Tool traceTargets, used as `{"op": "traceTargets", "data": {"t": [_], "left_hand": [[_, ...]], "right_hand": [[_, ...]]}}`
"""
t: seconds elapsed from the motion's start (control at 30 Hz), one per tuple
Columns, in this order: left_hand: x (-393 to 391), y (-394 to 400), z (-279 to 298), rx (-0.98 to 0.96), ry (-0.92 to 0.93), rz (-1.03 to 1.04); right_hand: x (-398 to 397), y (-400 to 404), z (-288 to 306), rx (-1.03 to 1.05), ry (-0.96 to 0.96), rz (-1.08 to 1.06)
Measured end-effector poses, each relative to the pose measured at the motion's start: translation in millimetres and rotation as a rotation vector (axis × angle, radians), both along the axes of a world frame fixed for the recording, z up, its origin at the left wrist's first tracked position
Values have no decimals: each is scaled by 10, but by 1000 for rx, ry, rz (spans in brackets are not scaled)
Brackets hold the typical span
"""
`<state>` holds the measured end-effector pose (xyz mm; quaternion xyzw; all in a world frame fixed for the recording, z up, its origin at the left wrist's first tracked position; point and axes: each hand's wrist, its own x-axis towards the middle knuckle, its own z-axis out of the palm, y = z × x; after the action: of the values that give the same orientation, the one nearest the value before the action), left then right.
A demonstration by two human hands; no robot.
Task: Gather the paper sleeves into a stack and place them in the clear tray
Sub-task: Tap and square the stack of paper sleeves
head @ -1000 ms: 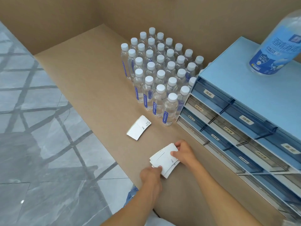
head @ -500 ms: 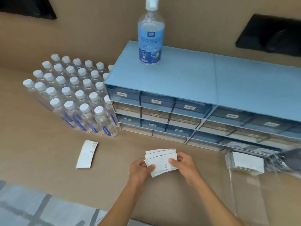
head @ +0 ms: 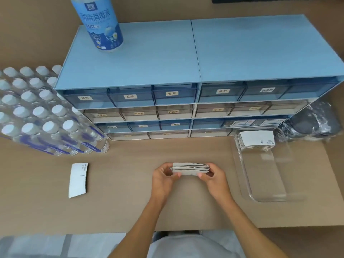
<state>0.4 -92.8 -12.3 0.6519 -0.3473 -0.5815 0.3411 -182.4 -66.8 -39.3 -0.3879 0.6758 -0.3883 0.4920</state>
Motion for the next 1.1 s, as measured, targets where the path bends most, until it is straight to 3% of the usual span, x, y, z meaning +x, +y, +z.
{"op": "traceTargets", "data": {"t": [0.37,0.53,0.87,1.1], "left_hand": [[-116,172,-149,-118,36,5],[-200,261,-182,-181,-24,-23],[-317,191,-273,-216,5,135],[-284,209,-339,-257,-15,50]], "right_hand": [[125,110,-78,-102,-17,-16],[247,155,-129,-84,-135,-78],[398,68,-218,-106,-7,-197],[466,21,-227,-73,42,-242]]}}
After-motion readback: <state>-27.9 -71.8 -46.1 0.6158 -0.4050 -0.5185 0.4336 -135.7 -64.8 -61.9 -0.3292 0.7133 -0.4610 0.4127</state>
